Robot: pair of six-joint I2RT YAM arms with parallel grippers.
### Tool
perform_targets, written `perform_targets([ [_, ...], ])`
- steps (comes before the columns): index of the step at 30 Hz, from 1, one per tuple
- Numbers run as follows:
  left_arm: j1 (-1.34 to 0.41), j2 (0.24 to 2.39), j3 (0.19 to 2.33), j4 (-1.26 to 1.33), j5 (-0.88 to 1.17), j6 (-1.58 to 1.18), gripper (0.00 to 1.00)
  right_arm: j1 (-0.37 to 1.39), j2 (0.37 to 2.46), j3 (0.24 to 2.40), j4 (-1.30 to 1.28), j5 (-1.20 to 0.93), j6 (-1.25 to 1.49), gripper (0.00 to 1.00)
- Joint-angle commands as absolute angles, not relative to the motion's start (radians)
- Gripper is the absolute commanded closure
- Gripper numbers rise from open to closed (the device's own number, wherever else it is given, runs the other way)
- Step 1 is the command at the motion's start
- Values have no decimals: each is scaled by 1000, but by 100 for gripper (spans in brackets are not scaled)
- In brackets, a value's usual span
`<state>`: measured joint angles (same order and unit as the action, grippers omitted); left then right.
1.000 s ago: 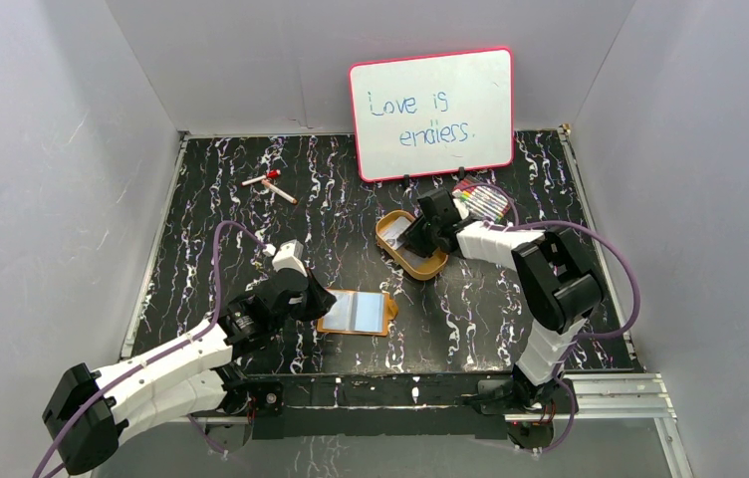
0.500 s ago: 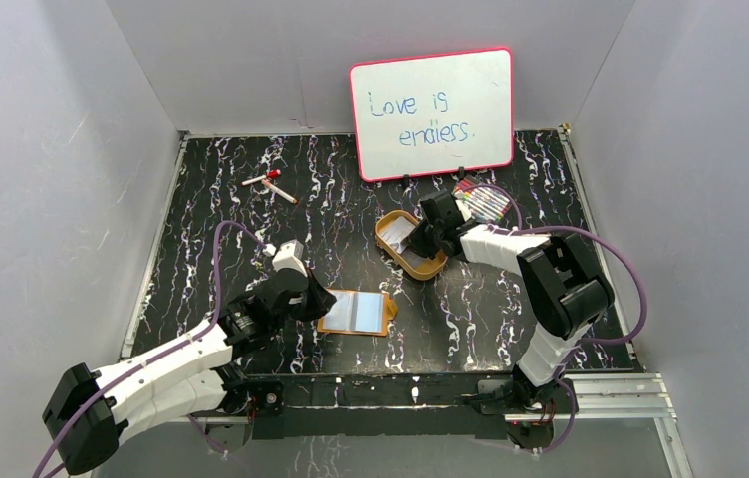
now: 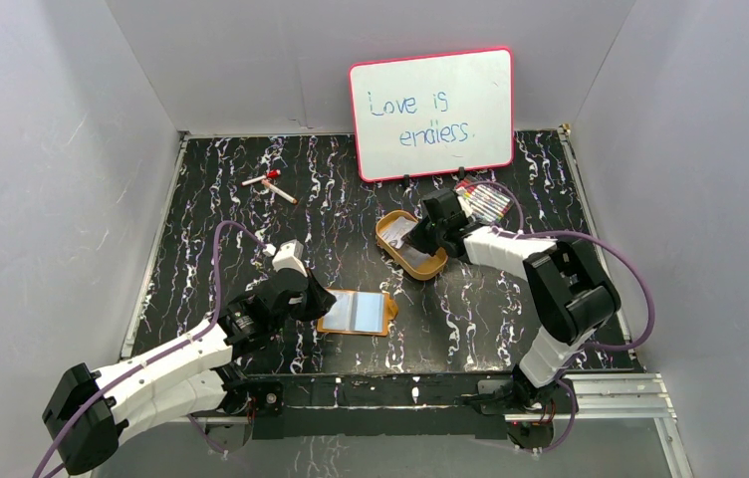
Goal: Put the credit cards into the card holder
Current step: Pick up the credit card from the storage box.
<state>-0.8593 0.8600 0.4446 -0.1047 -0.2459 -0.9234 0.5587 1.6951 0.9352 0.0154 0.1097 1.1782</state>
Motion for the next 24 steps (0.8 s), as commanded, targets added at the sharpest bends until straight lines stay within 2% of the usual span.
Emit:
perform_targets([
  [1,-857,840,443,-100,-259,-909,97,561,1644,912,21,137,1163,93],
  [6,-857,839,446,-105,-265,-905,97,561,1615,908,21,139,1149,100],
  [24,-857,849,473,-118,-277,-893,97,563,1528,936,27,153,1040,100],
])
